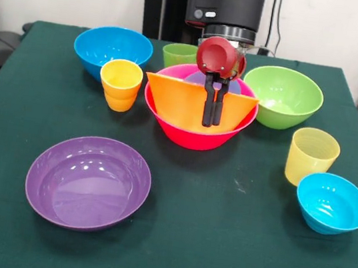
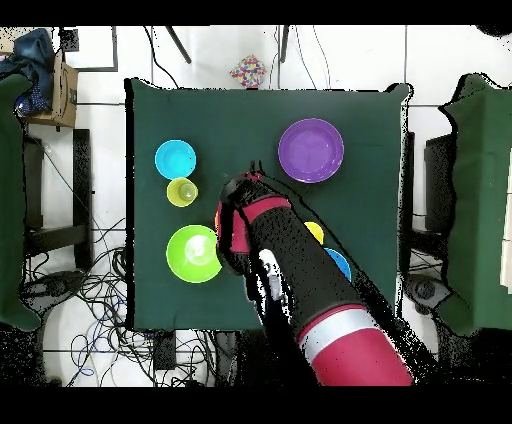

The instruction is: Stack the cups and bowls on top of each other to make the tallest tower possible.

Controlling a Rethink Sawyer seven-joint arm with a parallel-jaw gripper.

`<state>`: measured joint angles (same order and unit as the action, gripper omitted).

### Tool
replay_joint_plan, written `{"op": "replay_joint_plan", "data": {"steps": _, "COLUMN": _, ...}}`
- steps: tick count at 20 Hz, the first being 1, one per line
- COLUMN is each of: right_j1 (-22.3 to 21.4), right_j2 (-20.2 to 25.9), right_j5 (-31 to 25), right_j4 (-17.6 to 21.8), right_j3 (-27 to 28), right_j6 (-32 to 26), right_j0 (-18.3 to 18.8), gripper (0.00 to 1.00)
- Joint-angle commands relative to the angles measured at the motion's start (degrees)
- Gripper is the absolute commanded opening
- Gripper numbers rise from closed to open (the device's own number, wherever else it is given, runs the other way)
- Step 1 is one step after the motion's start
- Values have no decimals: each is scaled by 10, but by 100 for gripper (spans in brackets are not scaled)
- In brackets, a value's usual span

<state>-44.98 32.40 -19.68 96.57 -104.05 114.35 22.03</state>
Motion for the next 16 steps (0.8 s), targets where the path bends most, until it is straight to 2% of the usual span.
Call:
{"op": "replay_joint_plan", "data": {"steps": 1, "right_j1": 51, "right_j2": -41, "right_j5": -11, "right_j4": 98, "right_j3": -24, "right_j6": 175, "right_j0": -19, "gripper": 100}}
{"op": "replay_joint_plan", "data": {"steps": 6, "right_j1": 57, "right_j2": -32, "right_j5": -33, "right_j4": 141, "right_j3": -33, "right_j6": 210, "right_j0": -21, "gripper": 100}}
{"op": "replay_joint_plan", "data": {"steps": 11, "right_j1": 54, "right_j2": 58, "right_j5": -111, "right_j4": 296, "right_j3": -108, "right_j6": 344, "right_j0": 14, "gripper": 100}}
{"op": "replay_joint_plan", "data": {"steps": 12, "right_j1": 52, "right_j2": 79, "right_j5": -117, "right_j4": 310, "right_j3": -122, "right_j6": 353, "right_j0": 28, "gripper": 100}}
{"op": "replay_joint_plan", "data": {"steps": 13, "right_j1": 48, "right_j2": 100, "right_j5": -119, "right_j4": 317, "right_j3": -135, "right_j6": 364, "right_j0": 42, "gripper": 100}}
{"op": "replay_joint_plan", "data": {"steps": 16, "right_j1": 24, "right_j2": 107, "right_j5": -100, "right_j4": 291, "right_j3": -152, "right_j6": 357, "right_j0": 43, "gripper": 100}}
